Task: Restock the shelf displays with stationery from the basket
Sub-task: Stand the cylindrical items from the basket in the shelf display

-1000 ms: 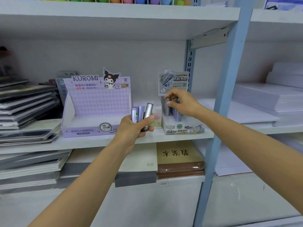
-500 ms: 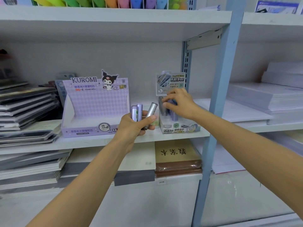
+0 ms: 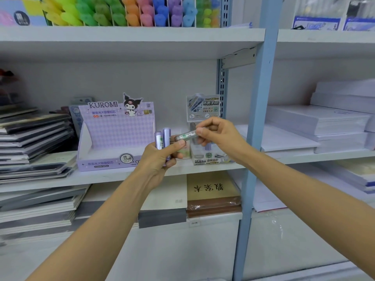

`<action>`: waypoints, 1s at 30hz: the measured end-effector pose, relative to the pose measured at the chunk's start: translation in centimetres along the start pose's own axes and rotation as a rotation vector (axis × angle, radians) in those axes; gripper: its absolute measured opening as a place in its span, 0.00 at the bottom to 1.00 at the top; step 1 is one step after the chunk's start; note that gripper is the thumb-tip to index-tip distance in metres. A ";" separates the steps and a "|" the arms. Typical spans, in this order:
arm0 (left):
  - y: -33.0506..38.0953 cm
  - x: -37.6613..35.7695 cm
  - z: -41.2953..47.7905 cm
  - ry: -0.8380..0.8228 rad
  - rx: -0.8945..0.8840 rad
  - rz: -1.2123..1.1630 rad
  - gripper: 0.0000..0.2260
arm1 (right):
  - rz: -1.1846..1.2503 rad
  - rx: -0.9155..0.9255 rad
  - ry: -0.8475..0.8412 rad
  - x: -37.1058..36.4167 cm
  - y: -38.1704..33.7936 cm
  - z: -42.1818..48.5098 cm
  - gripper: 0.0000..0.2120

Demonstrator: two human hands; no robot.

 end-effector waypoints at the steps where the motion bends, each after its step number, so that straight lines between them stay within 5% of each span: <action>1: 0.1 -0.1 -0.1 0.013 -0.014 -0.010 0.15 | -0.002 -0.022 -0.011 -0.1 0.2 -0.3 0.07; 12: 1.3 -0.8 -1.5 0.007 -0.187 0.095 0.14 | 0.071 -0.168 -0.239 -2.9 0.9 -2.4 0.09; 17: 1.7 -0.6 -1.4 0.082 -0.226 0.292 0.06 | -0.178 0.031 0.011 -1.8 -1.0 -1.0 0.09; 24: 1.4 -1.0 -1.1 0.036 -0.188 0.348 0.05 | -0.270 0.060 -0.109 -2.2 -2.1 0.6 0.07; 30: 0.4 0.0 -0.1 -0.021 -0.039 0.251 0.09 | -0.385 0.114 0.215 2.2 -2.7 3.1 0.10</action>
Point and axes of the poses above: each hand's wrist, its own z-axis towards the middle knuckle, its own x-axis out of the back of the hand, y = z × x, the point moved 6 cm from there along z, towards the middle knuckle, and after that the axes turned 8 degrees about z, right-handed, at the moved point
